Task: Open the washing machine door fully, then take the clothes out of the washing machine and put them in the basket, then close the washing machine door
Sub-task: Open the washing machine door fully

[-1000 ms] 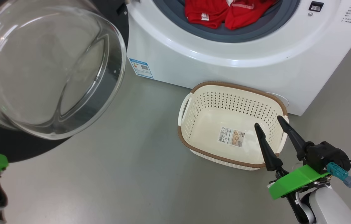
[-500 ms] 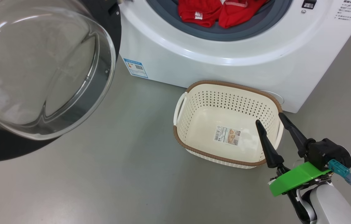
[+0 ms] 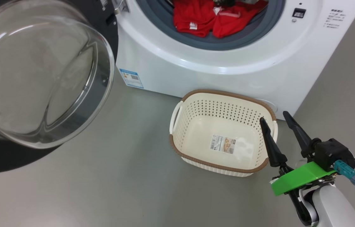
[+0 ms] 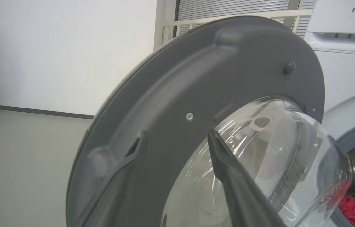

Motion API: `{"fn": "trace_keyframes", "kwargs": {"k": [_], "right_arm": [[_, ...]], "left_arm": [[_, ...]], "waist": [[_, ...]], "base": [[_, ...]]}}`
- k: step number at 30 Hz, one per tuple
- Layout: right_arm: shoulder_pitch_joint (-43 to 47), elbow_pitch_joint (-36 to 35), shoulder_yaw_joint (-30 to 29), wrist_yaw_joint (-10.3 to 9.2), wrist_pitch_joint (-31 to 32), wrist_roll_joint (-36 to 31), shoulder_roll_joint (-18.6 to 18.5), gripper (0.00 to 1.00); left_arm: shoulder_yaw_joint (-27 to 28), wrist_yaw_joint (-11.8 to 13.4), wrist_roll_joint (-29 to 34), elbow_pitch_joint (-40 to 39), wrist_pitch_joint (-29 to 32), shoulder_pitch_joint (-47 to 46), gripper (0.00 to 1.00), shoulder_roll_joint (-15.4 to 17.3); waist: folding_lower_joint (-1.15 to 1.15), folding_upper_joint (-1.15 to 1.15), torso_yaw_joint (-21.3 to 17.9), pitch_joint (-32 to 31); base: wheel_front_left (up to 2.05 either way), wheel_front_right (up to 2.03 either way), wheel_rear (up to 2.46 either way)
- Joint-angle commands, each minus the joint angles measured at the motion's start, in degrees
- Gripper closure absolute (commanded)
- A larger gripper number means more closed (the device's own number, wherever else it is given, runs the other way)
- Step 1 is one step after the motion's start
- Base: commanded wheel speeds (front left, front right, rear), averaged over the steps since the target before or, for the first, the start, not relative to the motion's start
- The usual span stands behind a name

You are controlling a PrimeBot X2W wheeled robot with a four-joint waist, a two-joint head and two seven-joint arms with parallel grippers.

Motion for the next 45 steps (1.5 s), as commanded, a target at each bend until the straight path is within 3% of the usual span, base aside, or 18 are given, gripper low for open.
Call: {"fn": "trace_keyframes", "kwargs": {"k": [1, 9, 16, 22, 27, 31, 45], "right_arm": [[-0.9, -1.8, 0.7, 0.37, -0.4, 0.5, 0.7, 0.0], [-1.0, -2.9, -2.8, 0.37, -0.4, 0.9, 1.7, 0.0], [-1.0, -2.3, -5.2, 0.37, -0.4, -0.8, 2.0, 0.0], [0.0, -2.0, -5.0, 0.37, -0.4, 0.8, 2.0, 0.0], [0.9, -3.5, -3.6, 0.37, -0.4, 1.8, 2.0, 0.0], [1.9, -4.9, -2.8, 0.37, -0.4, 2.0, 2.0, 0.0], [4.6, -7.9, -3.6, 0.37, -0.4, 0.0, 2.0, 0.0]], "left_arm": [[2.2, 0.0, 1.6, -5.8, -0.3, 0.7, 0.0, 2.0], [-0.5, -1.7, 3.6, -16.5, 1.0, 3.7, 0.0, 1.2], [-4.2, -3.4, 4.8, -17.3, 2.5, 3.9, 0.0, 1.6], [-8.5, -6.4, 5.3, -18.0, 3.6, 5.4, 0.0, 1.2], [-10.7, -5.8, 6.1, -20.4, 3.9, 8.9, 0.0, -1.0], [-12.1, -7.4, 5.5, -21.4, 4.0, 10.5, 0.0, -1.0], [-14.7, -9.0, 4.5, -20.3, 5.1, 16.4, 0.0, -1.7]], "waist": [[0.0, 0.0, -0.9, -1.0], [0.0, 0.0, -4.4, -2.7], [0.0, 0.0, -8.4, -3.7], [0.0, 0.0, -12.8, -5.2], [0.0, 0.0, -16.3, -6.4], [0.0, 0.0, -18.6, -7.2], [0.0, 0.0, -23.7, -8.8]], "base": [[0.0, 0.0, 0.0], [0.0, 0.0, 0.0], [0.0, 0.0, 0.0], [0.0, 0.0, 0.0], [0.0, 0.0, 0.0], [0.0, 0.0, 0.0], [0.0, 0.0, 0.0]]}}
